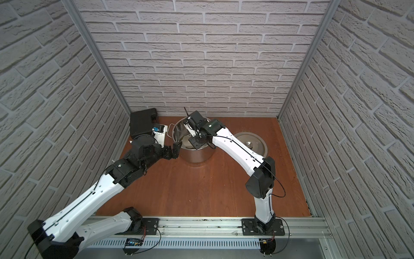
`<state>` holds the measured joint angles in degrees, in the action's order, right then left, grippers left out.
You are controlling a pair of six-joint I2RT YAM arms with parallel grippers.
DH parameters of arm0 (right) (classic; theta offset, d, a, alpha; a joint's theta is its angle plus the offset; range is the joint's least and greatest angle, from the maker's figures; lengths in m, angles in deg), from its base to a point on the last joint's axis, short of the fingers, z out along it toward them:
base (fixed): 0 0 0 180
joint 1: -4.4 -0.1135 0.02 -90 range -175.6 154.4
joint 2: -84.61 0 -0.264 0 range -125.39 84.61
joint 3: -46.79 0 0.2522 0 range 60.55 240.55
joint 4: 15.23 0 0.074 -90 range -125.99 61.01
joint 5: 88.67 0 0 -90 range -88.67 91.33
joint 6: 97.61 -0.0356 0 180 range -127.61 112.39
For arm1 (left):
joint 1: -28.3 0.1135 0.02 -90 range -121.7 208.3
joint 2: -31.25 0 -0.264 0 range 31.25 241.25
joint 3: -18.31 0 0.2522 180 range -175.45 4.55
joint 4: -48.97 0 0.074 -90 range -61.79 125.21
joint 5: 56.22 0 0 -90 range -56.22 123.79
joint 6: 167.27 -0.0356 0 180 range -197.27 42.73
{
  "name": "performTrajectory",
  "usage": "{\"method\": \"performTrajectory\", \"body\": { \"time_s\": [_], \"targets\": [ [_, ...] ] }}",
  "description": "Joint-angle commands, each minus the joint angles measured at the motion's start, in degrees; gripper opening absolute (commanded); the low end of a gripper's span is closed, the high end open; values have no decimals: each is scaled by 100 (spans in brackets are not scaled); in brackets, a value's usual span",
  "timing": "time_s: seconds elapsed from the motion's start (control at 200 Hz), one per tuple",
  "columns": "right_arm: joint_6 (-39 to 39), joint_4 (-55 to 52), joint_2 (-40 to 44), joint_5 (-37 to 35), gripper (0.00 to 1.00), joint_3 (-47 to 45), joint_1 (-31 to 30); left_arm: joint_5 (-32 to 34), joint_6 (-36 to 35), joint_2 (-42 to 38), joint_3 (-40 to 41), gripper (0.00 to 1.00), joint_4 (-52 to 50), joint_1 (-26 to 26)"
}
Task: Stir the soup with a spoon
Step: Stir the soup in the pan with a stick.
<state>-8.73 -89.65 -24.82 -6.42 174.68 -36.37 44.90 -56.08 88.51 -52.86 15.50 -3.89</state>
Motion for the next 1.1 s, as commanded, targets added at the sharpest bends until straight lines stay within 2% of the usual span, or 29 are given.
{"method": "performTrajectory", "body": {
  "time_s": [0.0, 0.24, 0.405, 0.535, 0.685, 0.85, 1.1],
  "targets": [
    [-109, 83, 593, -72, 3, -369, 7, -246, -212, -135, 102, 98, 212, -40],
    [-126, 125, 950, -374, 2, -764, 209, -791, -606, -200, 39, 98, 20, -35],
    [-61, 183, 874, -423, 3, -667, 503, -848, -634, -248, -3, 98, -33, -40],
    [62, 142, 529, -472, 3, -251, 631, -524, -477, -216, -36, 98, -34, -42],
    [87, 48, 55, -225, 3, 374, 620, -468, -529, -23, -183, 98, -167, -41],
    [86, 31, -239, -37, 3, 760, 438, -808, -705, 158, -250, 98, -86, -41],
    [27, -76, -158, 152, 3, 670, 214, -926, -734, 105, -60, 98, 431, -38]
  ]
}}
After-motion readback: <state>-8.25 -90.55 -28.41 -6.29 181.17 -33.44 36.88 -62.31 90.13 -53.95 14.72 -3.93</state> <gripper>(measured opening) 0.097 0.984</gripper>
